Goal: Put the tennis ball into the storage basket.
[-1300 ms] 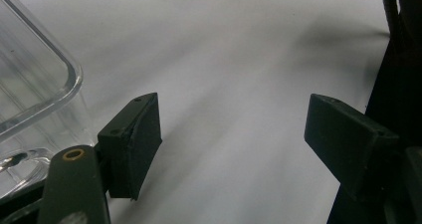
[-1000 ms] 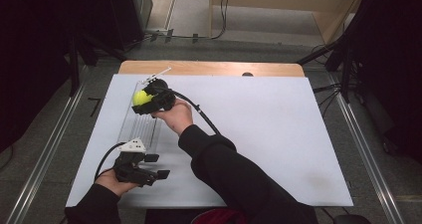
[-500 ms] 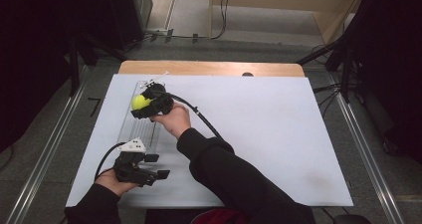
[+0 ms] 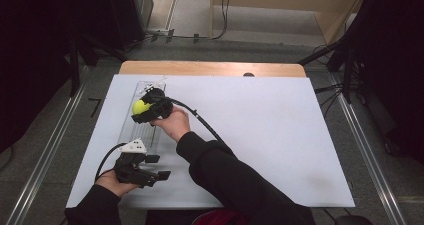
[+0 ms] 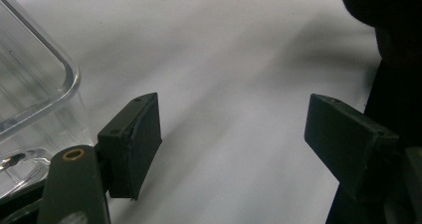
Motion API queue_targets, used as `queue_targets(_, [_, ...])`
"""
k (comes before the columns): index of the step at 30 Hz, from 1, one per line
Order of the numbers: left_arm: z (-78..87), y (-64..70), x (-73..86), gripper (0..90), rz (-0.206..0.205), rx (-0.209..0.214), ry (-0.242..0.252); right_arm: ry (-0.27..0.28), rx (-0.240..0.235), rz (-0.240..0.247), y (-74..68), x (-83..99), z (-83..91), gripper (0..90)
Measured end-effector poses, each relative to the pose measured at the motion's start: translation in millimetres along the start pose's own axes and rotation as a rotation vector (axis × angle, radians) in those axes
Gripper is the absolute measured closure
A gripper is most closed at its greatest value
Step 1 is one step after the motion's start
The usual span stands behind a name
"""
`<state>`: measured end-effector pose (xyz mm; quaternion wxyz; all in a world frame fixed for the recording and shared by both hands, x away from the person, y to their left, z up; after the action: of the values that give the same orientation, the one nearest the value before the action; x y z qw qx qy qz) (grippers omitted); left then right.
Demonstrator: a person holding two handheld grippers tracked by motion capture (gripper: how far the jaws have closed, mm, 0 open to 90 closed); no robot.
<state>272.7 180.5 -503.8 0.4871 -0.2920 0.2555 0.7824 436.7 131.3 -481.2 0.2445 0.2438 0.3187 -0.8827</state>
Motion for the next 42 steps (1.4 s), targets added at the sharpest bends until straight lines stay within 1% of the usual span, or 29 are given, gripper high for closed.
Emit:
queue_targets(3, [-0.1,0.0,-0.1,23.0,-0.001,0.001,0.000,-0.009,0.004,-0.008,1.3,1.6,-1.7,22.5])
queue_targets(5, [-0.4,0.2,-0.5,23.1,-0.001,0.002,0.003,0.000,0.010,-0.003,1.8,2.2,-2.2,19.0])
queue_targets(6, [-0.6,0.0,-0.6,23.0,-0.002,0.003,0.003,0.009,0.002,-0.001,1.7,1.9,-2.1,17.1])
queue_targets(7, [-0.7,-0.2,-0.6,23.0,-0.001,0.002,-0.002,0.014,-0.005,-0.005,1.6,1.4,-1.7,16.6])
queue_targets(8, [-0.9,-0.4,-0.5,23.0,-0.001,0.002,-0.003,0.017,-0.027,-0.018,0.5,0.9,-0.8,16.6])
queue_targets(9, [-1.0,-0.7,-0.7,23.0,-0.002,0.002,-0.004,0.018,-0.032,-0.021,0.3,0.5,-0.3,16.6])
queue_targets(15, [-1.1,-0.7,-0.7,23.0,-0.003,0.003,-0.004,0.020,-0.011,0.000,0.1,0.6,3.8,16.6])
queue_targets(16, [-0.9,-0.8,-0.8,23.0,-0.002,0.001,-0.004,0.034,-0.006,0.008,0.4,-0.2,5.2,16.6])
queue_targets(17, [-0.7,-0.8,-0.9,23.0,-0.001,0.001,-0.002,0.040,-0.011,0.008,0.4,-0.7,7.3,16.6])
queue_targets(19, [-0.7,-0.9,-0.2,23.0,-0.003,0.002,-0.002,0.044,-0.030,-0.006,1.0,-1.9,11.1,16.6])
queue_targets(20, [-0.8,-0.7,0.1,23.0,-0.002,0.003,-0.003,0.043,-0.033,-0.018,1.3,-2.3,13.7,16.6])
queue_targets(23, [-0.6,-1.0,-0.2,23.0,0.000,0.001,0.001,0.038,-0.038,-0.020,3.7,-1.5,18.9,16.6])
queue_targets(26, [-0.8,-0.2,0.4,23.0,0.001,-0.001,-0.007,0.027,-0.028,-0.014,7.0,1.1,24.7,16.7])
queue_targets(28, [-0.9,-0.3,0.3,23.0,0.001,-0.001,-0.005,0.029,-0.024,-0.011,9.0,3.1,30.3,16.7])
queue_targets(32, [-1.2,-0.5,0.5,23.0,0.000,-0.002,-0.006,0.020,-0.041,-0.015,12.9,7.6,39.3,16.7])
queue_targets(33, [-1.4,-0.6,0.4,23.0,0.001,-0.002,-0.005,0.020,-0.043,-0.009,14.2,8.2,40.6,16.7])
queue_targets(36, [-1.4,-0.8,0.4,23.0,0.000,-0.002,-0.007,0.012,-0.037,-0.013,17.8,11.0,46.2,16.7])
queue_targets(42, [-1.6,-1.0,0.8,23.0,0.000,-0.004,-0.008,0.011,-0.049,-0.023,22.6,15.6,58.7,16.7])
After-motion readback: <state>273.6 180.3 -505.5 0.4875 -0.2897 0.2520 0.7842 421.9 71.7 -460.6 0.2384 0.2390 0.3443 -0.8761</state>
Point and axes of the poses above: each handheld gripper's, and its own axes: z roughly backward along the jaws, x roughly out of its underside, y roughly to its right, the point moved 5 cm from there along -z, roughly forward along the jaws, and after that the axes turned 15 degrees about -z, right-handed, at the moved point
